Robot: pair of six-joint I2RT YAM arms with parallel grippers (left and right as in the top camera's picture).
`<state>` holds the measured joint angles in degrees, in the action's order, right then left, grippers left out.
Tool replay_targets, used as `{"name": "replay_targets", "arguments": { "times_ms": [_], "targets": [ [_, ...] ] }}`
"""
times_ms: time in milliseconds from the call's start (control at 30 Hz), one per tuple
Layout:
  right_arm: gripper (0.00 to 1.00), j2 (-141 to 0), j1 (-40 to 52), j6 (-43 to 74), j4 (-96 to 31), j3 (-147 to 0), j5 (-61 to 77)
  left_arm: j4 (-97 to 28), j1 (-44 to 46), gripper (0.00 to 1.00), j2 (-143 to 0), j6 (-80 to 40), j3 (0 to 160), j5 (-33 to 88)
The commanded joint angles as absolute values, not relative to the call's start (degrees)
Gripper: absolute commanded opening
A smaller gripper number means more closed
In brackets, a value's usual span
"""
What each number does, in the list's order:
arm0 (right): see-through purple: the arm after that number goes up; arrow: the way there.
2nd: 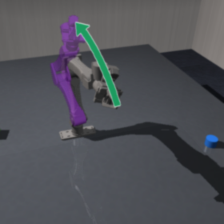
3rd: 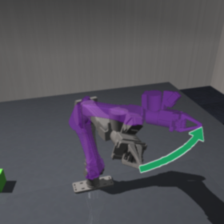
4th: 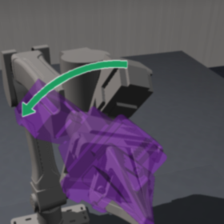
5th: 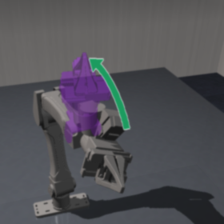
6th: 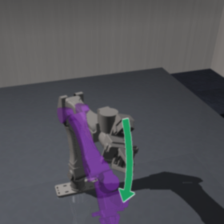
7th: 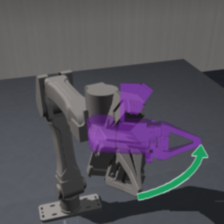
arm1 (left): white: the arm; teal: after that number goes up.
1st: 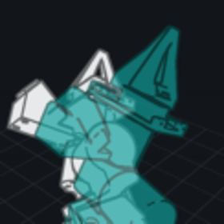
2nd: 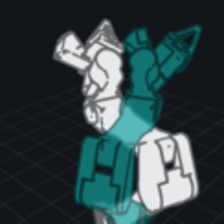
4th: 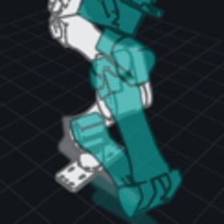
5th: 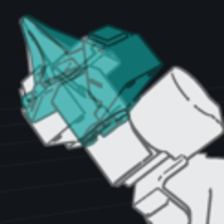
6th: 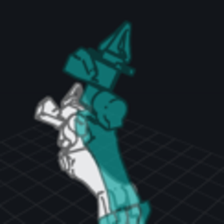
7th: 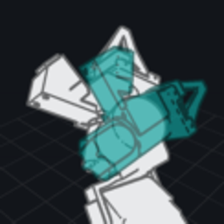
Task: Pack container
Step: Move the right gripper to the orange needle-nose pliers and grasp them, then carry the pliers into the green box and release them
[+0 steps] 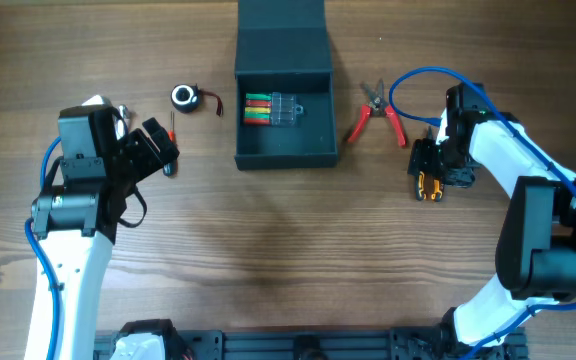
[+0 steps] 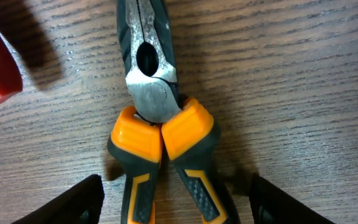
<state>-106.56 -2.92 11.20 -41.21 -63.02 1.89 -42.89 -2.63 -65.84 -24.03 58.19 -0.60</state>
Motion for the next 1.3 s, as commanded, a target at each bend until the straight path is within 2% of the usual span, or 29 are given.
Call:
{"name": "replay_targets", "arguments": {
  "times_ms": [0,133,367,467,533,667,933,1033,1267],
  "targets": [
    [0.72,-107.4,-3.0,11.9,-40.2,-61.5,0.8,-42.7,-2.5,1.0,-65.9,-22.7,59.3,-1.2],
    [0.54,-107.4,-3.1,12.0,-38.9,-61.5,0.2,-42.7,-2.5,1.0,-65.9,-22.7,59.3,-1.2],
    [0.53,-107.4,-3.1,9.8,-35.5,-61.5,-2.2,-42.7,-2.5,1.0,-65.9,-22.7,59.3,-1.2],
    [0.5,-107.4,-3.0,8.4,-34.9,-61.5,-1.7,-42.7,-2.5,1.0,-65.9,-22.7,59.3,-1.2],
    [0.42,-107.4,-3.0,7.7,-34.7,-61.5,-1.7,-42.7,-2.5,1.0,-65.9,-22.7,59.3,-1.2],
    [0.19,-107.4,-3.0,7.7,-34.7,-61.5,-1.7,-42.7,-2.5,1.0,-65.9,-22.7,59.3,-1.2],
    [0.16,-107.4,-3.0,8.1,-37.5,-62.1,-1.7,-42.7,-2.5,1.0,-65.9,-22.7,59.3,-1.2],
    [0.04,-106.6,-3.0,8.1,-40.1,-64.5,-1.7,-42.7,-2.5,1.0,-65.9,-22.7,59.3,-1.2],
    [0.04,-100.2,-3.0,7.6,-43.6,-71.6,0.8,-42.7,-2.5,1.0,-65.9,-22.7,59.3,-1.2]
  ]
}}
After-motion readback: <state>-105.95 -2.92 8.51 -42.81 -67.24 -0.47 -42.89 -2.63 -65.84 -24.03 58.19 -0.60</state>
